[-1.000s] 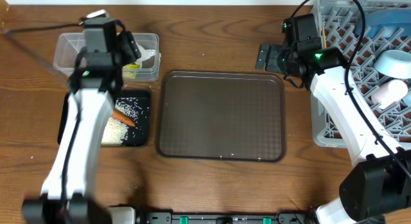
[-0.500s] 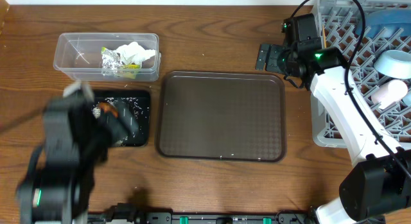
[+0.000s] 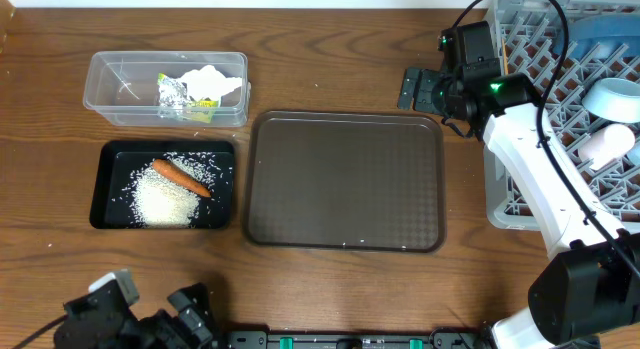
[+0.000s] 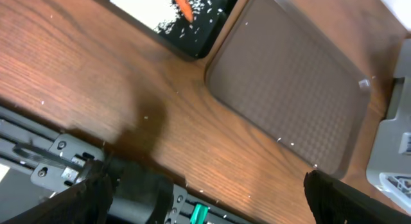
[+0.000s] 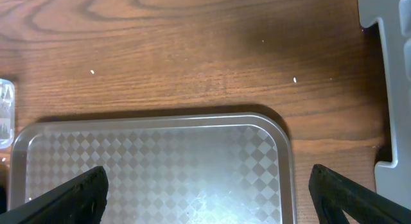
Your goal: Sort waste into correct bins and load items into the dishwasher rack
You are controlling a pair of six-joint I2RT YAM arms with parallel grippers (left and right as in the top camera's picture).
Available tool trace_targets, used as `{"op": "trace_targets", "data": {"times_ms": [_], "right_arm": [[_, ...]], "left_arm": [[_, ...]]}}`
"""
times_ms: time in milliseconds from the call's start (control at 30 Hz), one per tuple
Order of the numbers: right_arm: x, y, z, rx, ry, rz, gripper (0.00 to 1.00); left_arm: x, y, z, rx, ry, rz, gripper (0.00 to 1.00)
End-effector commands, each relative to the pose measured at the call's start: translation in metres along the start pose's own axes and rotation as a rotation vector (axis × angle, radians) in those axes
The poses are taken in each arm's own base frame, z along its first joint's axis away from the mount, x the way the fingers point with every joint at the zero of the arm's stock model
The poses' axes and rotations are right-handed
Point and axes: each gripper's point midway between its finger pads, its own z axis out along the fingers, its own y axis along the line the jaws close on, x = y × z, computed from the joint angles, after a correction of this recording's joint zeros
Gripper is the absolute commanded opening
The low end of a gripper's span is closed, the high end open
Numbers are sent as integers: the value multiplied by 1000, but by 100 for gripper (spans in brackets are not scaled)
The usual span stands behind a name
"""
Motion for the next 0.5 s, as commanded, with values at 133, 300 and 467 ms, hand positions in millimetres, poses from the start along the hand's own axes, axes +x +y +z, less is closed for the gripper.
{"op": "trace_targets", "data": {"times_ms": [133,300,467], "right_arm": [[-4,7,-9,-9,-26,0,99],[-4,7,-9,-9,-26,0,99],[-4,7,-9,-9,-26,0,99]], "left_arm": [[13,8,1,-27,48,-7,98],[13,8,1,-25,48,-5,98],[13,8,0,-20,41,-5,98]]}}
